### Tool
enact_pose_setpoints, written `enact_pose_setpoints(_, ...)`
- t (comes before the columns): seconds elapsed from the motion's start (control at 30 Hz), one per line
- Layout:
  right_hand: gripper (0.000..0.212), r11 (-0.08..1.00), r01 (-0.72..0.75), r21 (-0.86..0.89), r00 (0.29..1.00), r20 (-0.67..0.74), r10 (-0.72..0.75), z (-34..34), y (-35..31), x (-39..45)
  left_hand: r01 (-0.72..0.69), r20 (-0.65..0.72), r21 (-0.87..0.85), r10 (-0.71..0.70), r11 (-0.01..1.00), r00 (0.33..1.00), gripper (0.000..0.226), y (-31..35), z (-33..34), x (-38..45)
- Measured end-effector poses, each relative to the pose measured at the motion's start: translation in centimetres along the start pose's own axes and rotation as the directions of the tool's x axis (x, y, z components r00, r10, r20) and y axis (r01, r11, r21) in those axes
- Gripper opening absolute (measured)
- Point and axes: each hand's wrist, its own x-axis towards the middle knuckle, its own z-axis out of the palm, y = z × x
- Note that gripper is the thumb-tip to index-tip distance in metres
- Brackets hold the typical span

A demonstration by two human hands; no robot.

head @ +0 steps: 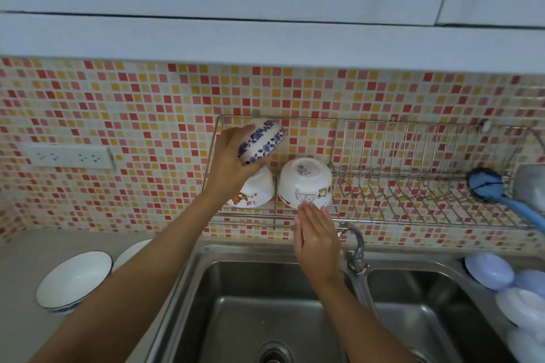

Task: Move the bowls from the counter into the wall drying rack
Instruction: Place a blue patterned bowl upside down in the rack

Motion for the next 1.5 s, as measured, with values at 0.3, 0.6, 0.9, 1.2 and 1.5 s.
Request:
enact_pose_setpoints(0.3, 0.029, 1.000, -0.003, 0.008, 1.000, -0.022, 0.003, -0.2, -0.4, 0.3, -0.257, 0.248, 0.464, 0.155, 0.848, 0.956, 0.072, -2.3, 0.8, -1.2)
enact_pose_setpoints(0.6, 0.030, 1.000, -0.013, 0.013, 1.000, -0.009, 0.013, -0.2, -0.5, 0.2, -0.268, 0.339, 0.523, 0.091, 0.809, 0.936, 0.074, -4.7, 1.2, -1.8)
enact_pose_setpoints(0.9, 0.030, 0.999, -0.037, -0.007, 0.999, 0.007, 0.037, -0.3, -0.6, 0.0, -0.282, 0.407, 0.532, 0.051, 0.798, 0.912, 0.093, -4.7, 1.7, -1.7)
enact_pose_setpoints(1.2, 0.028, 0.999, -0.036, -0.009, 0.999, 0.005, 0.036, -0.1, -0.7, 0.0, -0.344, 0.439, 0.491, 0.113, 0.800, 0.891, 0.092, -5.1, 1.7, -1.8)
enact_pose_setpoints(1.5, 0.025, 0.999, -0.046, -0.019, 0.999, 0.003, 0.046, 0.0, -0.7, -0.1, -0.272, 0.462, 0.446, 0.041, 0.853, 0.886, 0.091, -5.1, 1.7, -1.8)
